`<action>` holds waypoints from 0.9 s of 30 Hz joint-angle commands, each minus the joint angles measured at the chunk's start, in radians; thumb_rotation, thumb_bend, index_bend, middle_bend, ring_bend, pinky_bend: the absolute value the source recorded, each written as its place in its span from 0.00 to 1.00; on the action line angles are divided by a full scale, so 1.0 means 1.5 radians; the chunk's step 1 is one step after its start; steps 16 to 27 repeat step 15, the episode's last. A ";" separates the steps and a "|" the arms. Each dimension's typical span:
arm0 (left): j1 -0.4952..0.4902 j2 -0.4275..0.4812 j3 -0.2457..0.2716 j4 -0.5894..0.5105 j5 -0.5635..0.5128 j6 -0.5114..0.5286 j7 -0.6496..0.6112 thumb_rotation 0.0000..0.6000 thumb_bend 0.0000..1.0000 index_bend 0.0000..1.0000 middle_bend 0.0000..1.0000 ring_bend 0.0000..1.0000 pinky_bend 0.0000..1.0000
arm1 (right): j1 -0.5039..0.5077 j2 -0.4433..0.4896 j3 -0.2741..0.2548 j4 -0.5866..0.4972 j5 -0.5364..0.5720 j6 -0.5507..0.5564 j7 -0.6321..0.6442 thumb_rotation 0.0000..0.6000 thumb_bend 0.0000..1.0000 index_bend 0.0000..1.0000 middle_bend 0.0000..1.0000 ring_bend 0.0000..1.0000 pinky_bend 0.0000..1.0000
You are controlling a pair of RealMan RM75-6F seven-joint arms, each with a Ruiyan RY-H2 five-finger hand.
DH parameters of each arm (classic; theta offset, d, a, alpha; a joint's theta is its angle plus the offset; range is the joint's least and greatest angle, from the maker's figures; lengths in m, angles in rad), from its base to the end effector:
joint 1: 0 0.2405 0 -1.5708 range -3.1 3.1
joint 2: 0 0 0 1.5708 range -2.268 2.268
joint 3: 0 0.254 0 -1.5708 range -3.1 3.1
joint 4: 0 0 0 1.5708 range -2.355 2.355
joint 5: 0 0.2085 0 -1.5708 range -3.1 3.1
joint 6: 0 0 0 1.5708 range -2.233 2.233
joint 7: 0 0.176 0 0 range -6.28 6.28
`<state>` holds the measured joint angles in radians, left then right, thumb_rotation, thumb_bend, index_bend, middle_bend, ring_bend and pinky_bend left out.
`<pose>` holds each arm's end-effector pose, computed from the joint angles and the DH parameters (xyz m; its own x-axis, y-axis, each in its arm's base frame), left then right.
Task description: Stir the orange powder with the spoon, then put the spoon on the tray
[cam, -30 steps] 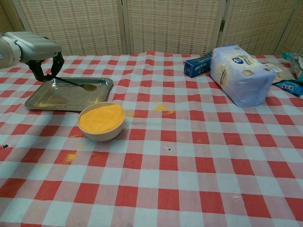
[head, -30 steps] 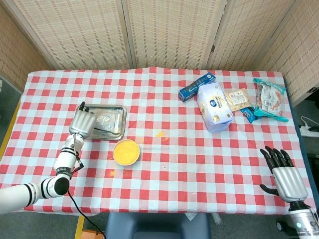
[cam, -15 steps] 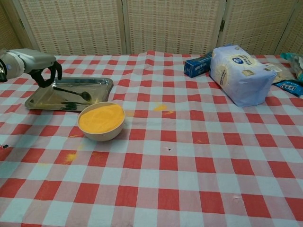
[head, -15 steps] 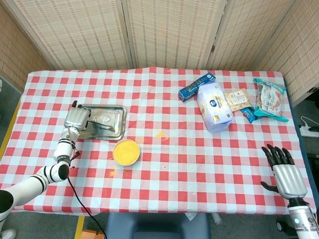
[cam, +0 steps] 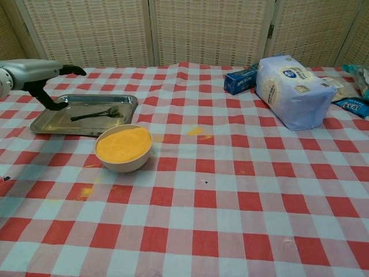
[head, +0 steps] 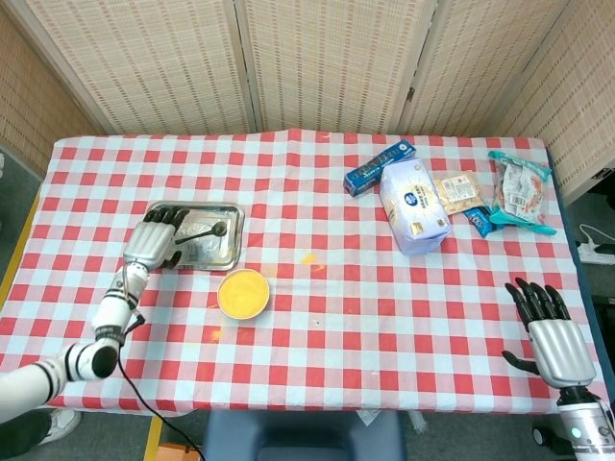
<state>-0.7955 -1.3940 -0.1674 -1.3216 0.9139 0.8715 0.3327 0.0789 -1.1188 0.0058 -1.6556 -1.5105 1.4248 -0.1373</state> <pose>-0.2080 0.4319 0.0476 0.5430 0.2321 0.8070 0.8396 -0.1690 -0.5163 -0.3071 -0.2000 0.1376 0.4817 -0.1087 0.8696 -0.8759 -0.0290 0.4816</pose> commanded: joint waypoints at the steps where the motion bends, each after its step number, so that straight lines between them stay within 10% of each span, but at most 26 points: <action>1: 0.211 0.114 0.084 -0.207 0.319 0.321 -0.204 1.00 0.42 0.00 0.00 0.00 0.07 | -0.007 -0.004 0.002 -0.005 -0.007 0.017 -0.006 1.00 0.04 0.00 0.00 0.00 0.00; 6: 0.361 0.082 0.173 -0.144 0.465 0.542 -0.274 1.00 0.42 0.00 0.00 0.00 0.04 | -0.015 -0.012 -0.001 -0.007 -0.033 0.044 0.009 1.00 0.04 0.00 0.00 0.00 0.00; 10: 0.436 0.010 0.177 -0.007 0.488 0.647 -0.332 1.00 0.42 0.00 0.00 0.00 0.03 | -0.020 -0.010 -0.005 -0.008 -0.043 0.050 0.014 1.00 0.04 0.00 0.00 0.00 0.00; 27: 0.444 0.004 0.174 0.035 0.496 0.640 -0.373 1.00 0.42 0.00 0.00 0.00 0.02 | -0.023 -0.007 -0.014 -0.013 -0.052 0.049 0.004 1.00 0.04 0.00 0.00 0.00 0.00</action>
